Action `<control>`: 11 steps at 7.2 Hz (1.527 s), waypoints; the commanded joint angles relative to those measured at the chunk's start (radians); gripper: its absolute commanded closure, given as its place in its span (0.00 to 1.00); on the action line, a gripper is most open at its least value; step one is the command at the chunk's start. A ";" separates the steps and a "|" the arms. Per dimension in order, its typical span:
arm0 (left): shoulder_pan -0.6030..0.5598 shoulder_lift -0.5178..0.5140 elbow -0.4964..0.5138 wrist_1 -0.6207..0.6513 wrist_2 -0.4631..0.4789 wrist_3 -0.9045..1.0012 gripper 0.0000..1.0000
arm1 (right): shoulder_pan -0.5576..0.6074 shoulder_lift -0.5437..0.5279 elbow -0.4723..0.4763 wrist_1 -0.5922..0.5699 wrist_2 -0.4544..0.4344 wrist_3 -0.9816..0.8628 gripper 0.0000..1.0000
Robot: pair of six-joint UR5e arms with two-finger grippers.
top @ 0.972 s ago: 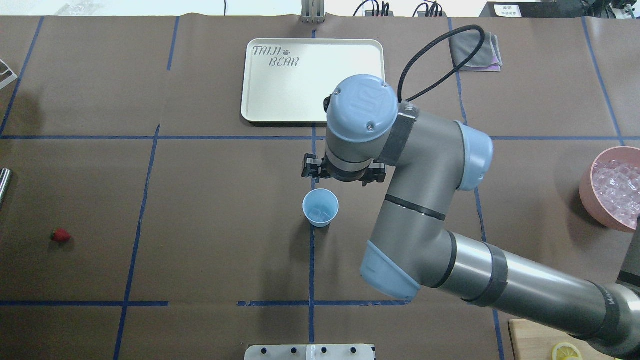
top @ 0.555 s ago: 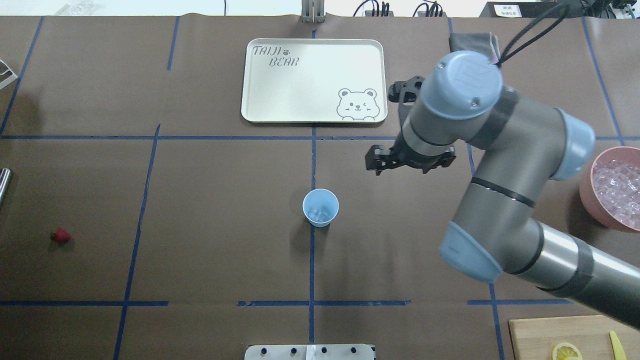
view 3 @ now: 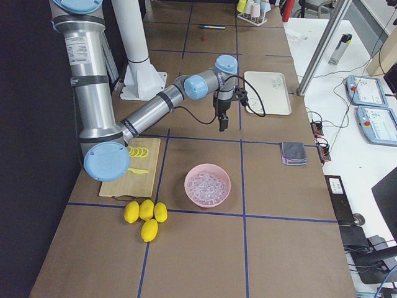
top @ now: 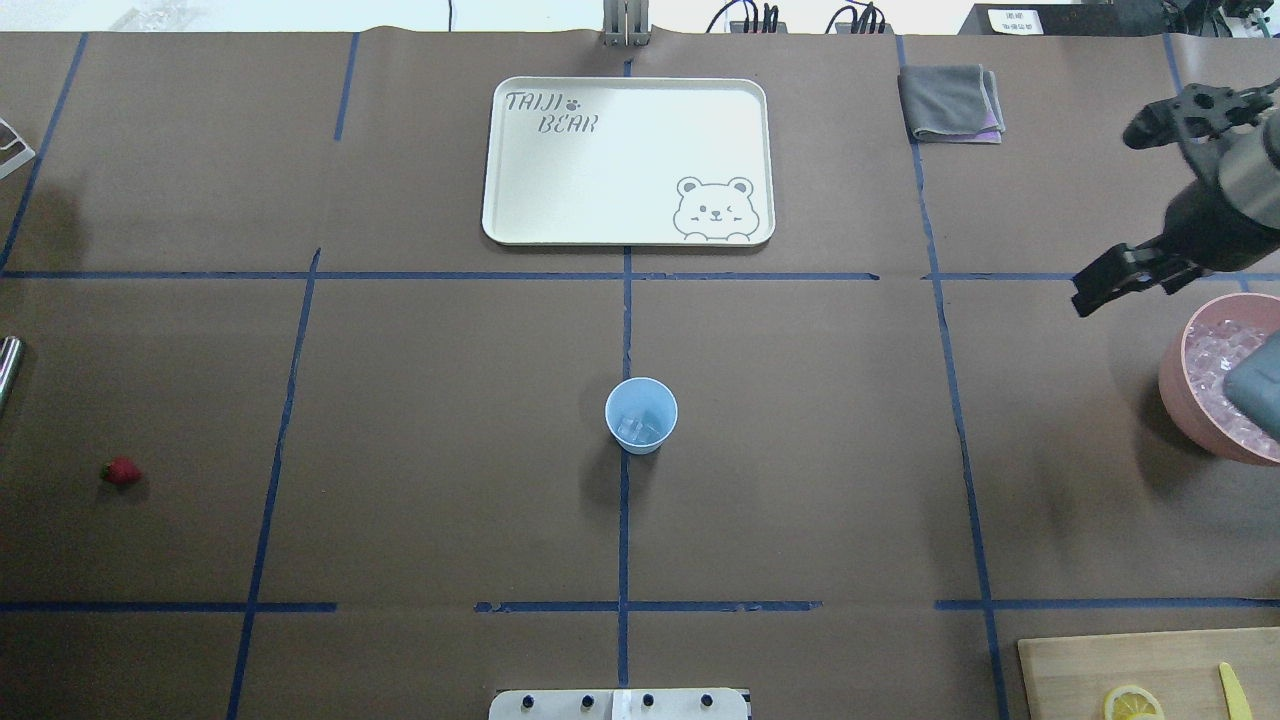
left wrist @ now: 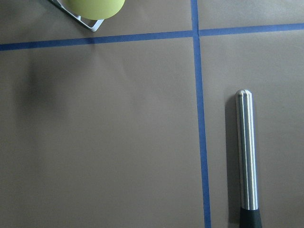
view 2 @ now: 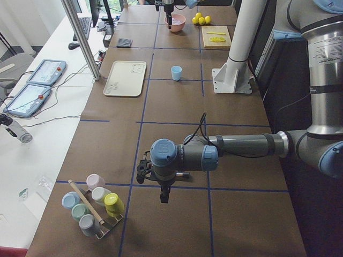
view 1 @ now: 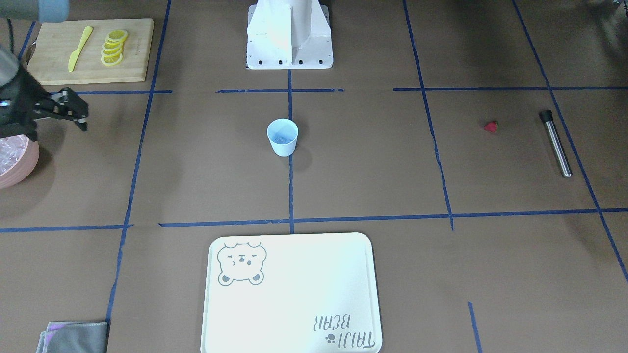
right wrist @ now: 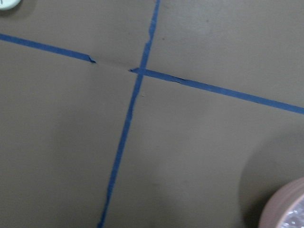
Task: Mash ice and strawberries in cup
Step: 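Move the right gripper back over the pink bowl, then lower the right gripper and grasp a third ice cube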
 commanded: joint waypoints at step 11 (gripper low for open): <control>0.000 0.000 -0.003 -0.001 -0.002 0.000 0.00 | 0.133 -0.248 -0.399 0.588 0.030 -0.202 0.02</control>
